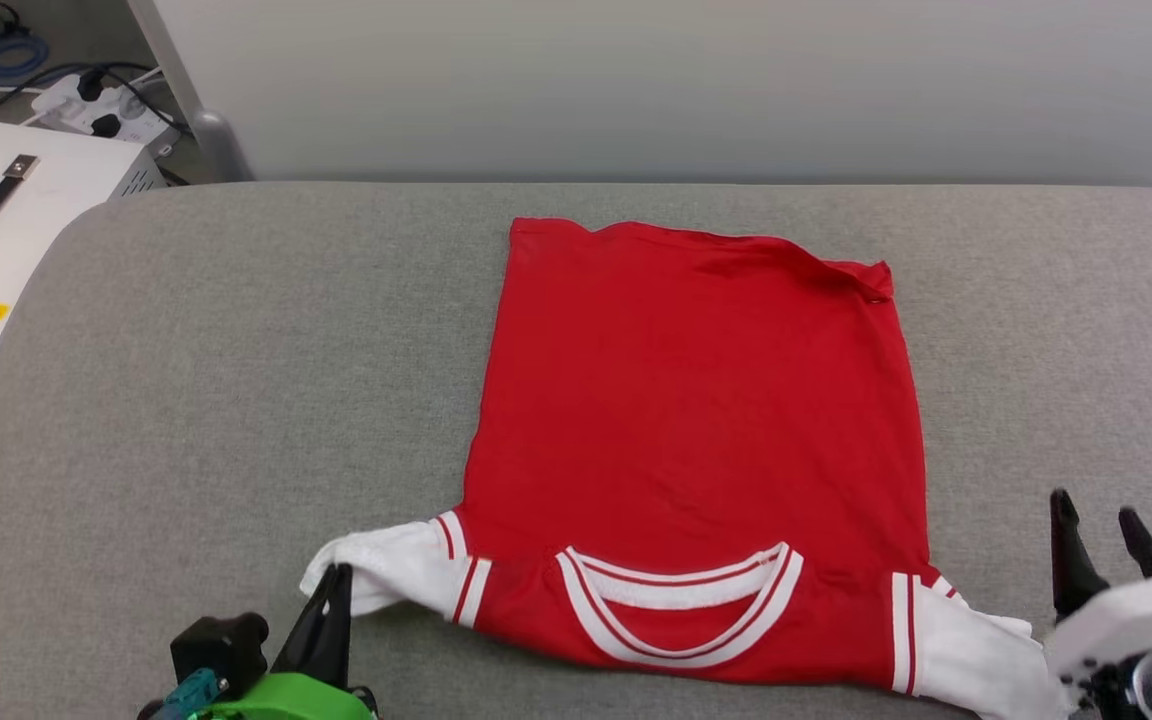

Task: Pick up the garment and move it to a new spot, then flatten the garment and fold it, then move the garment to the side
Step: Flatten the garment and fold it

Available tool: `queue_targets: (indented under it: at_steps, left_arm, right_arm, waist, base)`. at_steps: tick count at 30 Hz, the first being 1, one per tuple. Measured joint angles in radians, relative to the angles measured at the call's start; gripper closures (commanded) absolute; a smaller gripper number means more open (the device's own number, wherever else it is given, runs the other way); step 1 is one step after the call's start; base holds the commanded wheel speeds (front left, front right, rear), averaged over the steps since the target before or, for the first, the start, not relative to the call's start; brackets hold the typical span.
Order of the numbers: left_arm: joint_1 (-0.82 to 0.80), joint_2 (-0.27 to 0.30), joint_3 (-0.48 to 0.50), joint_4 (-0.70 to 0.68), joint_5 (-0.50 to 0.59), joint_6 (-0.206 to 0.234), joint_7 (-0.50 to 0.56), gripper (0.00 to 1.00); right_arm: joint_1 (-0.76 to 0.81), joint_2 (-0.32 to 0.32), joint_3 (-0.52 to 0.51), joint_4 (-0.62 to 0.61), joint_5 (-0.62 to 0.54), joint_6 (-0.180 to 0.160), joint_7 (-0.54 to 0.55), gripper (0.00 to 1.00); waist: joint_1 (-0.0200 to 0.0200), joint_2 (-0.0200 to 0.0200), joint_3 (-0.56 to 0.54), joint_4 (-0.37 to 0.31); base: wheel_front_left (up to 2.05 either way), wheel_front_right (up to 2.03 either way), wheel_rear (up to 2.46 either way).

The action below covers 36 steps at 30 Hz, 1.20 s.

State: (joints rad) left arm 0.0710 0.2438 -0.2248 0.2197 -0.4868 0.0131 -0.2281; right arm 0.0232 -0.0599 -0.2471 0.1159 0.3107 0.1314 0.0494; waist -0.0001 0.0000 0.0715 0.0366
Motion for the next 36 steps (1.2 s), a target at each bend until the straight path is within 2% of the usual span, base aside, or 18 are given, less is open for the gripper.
queue_targets:
  at_steps: [3,8,20,26,32,33,34,36]
  left_arm:
    - [-0.037,-0.006,-0.012,-0.016,0.013,0.000,-0.001,1.00]
    - [-0.112,-0.031,-0.035,-0.037,0.023,-0.010,-0.010,1.00]
    - [-0.253,-0.109,-0.069,-0.067,0.075,-0.061,-0.028,1.00]
    - [-0.303,-0.138,-0.072,-0.091,0.099,-0.090,-0.028,1.00]
    - [-0.311,-0.158,-0.062,-0.099,0.122,-0.107,-0.028,1.00]
    - [-0.312,-0.161,-0.059,-0.095,0.130,-0.114,-0.028,1.00]
    - [-0.312,-0.163,-0.058,-0.094,0.132,-0.115,-0.028,1.00]
    - [-0.313,-0.168,-0.057,-0.089,0.138,-0.116,-0.028,1.00]
  right_arm:
    - [-0.128,-0.016,0.002,0.081,-0.003,0.000,0.020,0.00]
    - [-0.325,-0.101,0.032,0.228,-0.005,0.000,0.095,0.00]
    - [-0.791,-0.262,0.128,0.553,0.045,0.000,0.453,0.00]
    - [-0.910,-0.321,0.171,0.657,0.033,0.000,0.524,0.00]
    - [-0.949,-0.337,0.254,0.716,0.054,-0.001,0.611,0.00]
    - [-0.972,-0.348,0.265,0.727,0.086,-0.001,0.667,0.58]
    - [-0.979,-0.352,0.266,0.728,0.100,-0.001,0.689,1.00]
    - [-0.992,-0.364,0.267,0.728,0.123,-0.001,0.725,1.00]
  waist:
    - [0.0000,0.0000,0.014,0.016]
    - [0.0000,0.0000,0.051,0.052]
    - [0.0001,0.0000,0.207,0.150]
    - [0.0002,0.0000,0.294,0.197]
    - [0.0001,0.0000,0.367,0.231]
    - [0.0001,0.0000,0.385,0.239]
    - [0.0001,-0.0001,0.390,0.241]
    - [0.0001,0.0000,0.398,0.246]
  base:
    - [0.00,0.00,0.00]
    - [0.00,0.00,0.00]
    - [0.00,0.00,0.00]
    - [0.00,0.00,0.00]
    - [0.00,0.00,0.00]
    - [0.00,0.00,0.00]
    - [0.00,0.00,0.00]
    - [0.00,0.00,0.00]
